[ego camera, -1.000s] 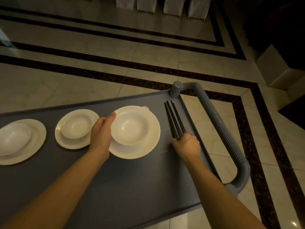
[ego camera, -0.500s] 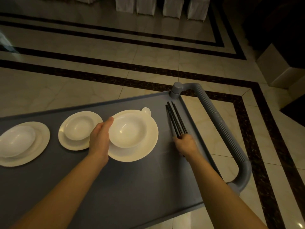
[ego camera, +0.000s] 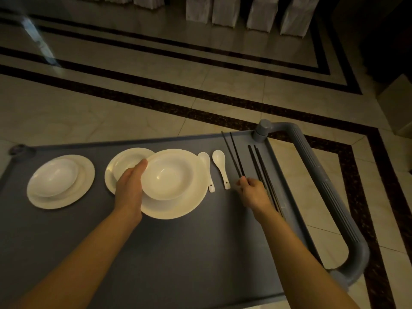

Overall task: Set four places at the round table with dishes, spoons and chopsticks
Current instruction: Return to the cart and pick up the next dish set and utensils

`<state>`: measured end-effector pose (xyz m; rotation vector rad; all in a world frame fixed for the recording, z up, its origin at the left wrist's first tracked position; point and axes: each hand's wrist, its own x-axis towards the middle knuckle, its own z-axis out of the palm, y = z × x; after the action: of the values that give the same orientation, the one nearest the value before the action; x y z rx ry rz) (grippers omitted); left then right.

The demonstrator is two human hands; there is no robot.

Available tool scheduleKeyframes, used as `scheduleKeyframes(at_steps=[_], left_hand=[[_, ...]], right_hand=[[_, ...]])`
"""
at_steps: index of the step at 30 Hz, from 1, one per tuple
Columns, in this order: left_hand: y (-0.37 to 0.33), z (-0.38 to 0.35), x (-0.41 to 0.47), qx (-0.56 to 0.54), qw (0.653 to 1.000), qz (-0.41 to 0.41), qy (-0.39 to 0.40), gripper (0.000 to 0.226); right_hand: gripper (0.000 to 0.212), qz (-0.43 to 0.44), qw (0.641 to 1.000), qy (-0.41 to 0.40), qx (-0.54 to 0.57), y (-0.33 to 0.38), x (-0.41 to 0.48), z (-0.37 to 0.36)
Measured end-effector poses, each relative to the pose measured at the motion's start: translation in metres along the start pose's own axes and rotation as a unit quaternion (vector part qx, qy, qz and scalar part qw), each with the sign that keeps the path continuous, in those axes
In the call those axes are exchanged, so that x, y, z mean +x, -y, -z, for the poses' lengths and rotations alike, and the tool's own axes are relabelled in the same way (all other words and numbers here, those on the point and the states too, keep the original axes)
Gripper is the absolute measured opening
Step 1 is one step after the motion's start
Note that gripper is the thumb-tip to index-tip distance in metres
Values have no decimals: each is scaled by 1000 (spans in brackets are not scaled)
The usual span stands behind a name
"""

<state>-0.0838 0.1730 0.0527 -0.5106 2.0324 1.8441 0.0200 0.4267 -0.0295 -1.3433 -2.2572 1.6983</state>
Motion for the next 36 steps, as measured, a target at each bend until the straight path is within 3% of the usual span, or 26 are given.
scheduleKeyframes(at_steps=[6, 10, 14, 21, 26, 31, 36], left_hand=[[-3, 7, 3, -21, 999, 16, -21, 8], [-4, 6, 6, -22, 999, 25, -28, 13], [-5, 3, 10, -26, 999, 34, -30, 13], [-4, -2, 13, -36, 998, 34, -35, 12], [-6, -2, 11, -39, 998, 30, -34, 11], [-8, 6, 10, -51, 998, 23, -31, 12], [-11, 27, 6, -66, 997, 20, -31, 13]], right_hand=[[24, 11, 1000, 10, 0, 9, 23, -15], [37, 46, 985, -20, -167, 13, 34, -22], [49, 49, 974, -23, -218, 12, 45, -32], [33, 71, 970, -2, -230, 12, 46, -39], [20, 85, 985, 6, -149, 13, 35, -37], [11, 45, 992, 28, 116, 43, -3, -33], [23, 91, 977, 104, 160, 77, -43, -38]])
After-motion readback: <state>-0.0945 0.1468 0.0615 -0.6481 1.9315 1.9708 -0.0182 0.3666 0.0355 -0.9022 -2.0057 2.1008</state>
